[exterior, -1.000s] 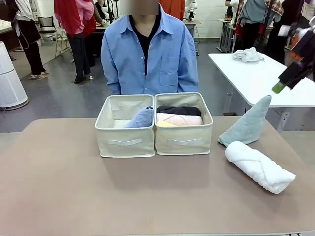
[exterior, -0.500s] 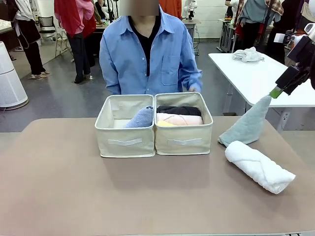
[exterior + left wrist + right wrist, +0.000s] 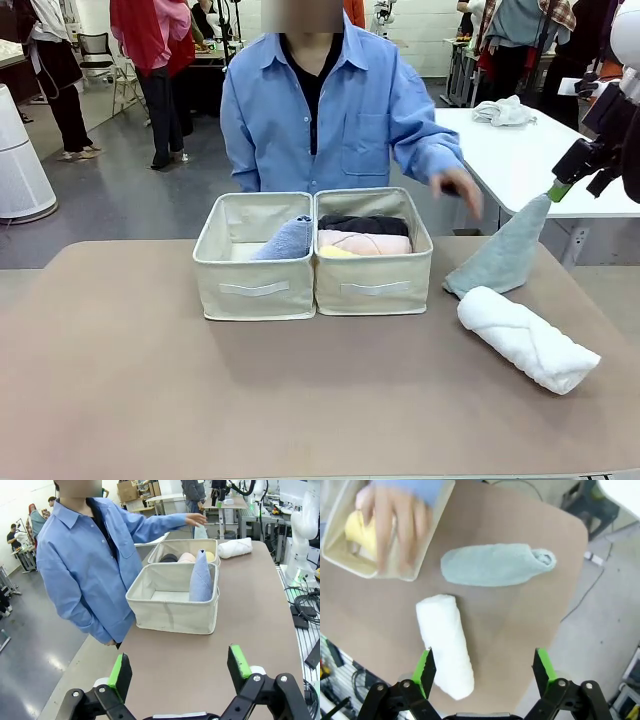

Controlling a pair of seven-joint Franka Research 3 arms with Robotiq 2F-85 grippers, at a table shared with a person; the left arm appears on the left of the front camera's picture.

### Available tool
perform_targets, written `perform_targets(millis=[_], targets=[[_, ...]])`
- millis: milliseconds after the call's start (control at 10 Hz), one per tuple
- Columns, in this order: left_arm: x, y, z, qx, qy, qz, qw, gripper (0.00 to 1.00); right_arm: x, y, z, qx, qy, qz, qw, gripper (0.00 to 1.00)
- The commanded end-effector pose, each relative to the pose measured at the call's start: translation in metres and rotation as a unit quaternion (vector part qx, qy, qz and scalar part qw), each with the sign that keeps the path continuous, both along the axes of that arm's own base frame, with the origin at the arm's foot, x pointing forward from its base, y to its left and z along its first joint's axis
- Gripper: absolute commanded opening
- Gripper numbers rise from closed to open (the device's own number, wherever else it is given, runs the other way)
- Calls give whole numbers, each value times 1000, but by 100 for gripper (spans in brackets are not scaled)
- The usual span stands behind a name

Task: Sort the towels based on their folding style.
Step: Pick up another triangle-folded towel from the table and place it in the left Fabric basket.

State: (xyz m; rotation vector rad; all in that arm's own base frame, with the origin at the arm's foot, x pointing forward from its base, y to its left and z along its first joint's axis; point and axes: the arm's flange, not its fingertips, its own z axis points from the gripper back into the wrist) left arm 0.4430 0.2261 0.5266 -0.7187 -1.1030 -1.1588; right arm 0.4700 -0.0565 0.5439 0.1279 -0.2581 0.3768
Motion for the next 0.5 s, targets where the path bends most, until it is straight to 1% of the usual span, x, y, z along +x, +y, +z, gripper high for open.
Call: perform_targets(millis=[0, 100, 200, 300, 400], targets=[[-2, 1, 0, 5, -2, -2, 1000, 100, -55, -12, 22, -26, 19, 102, 994, 100], [-2, 1, 0, 5, -2, -2, 1000, 100, -116, -43, 45, -21, -3, 149, 989, 100], [-2, 1, 0, 5, -2, -2, 1000, 100, -174, -81, 68, 0, -60, 154, 986, 100], [-2, 1, 0, 5, -2, -2, 1000, 100, -206, -103, 73, 19, -98, 147, 984, 100], [-2, 1, 0, 5, -2, -2, 1000, 100, -216, -118, 72, 38, -107, 137, 984, 100]])
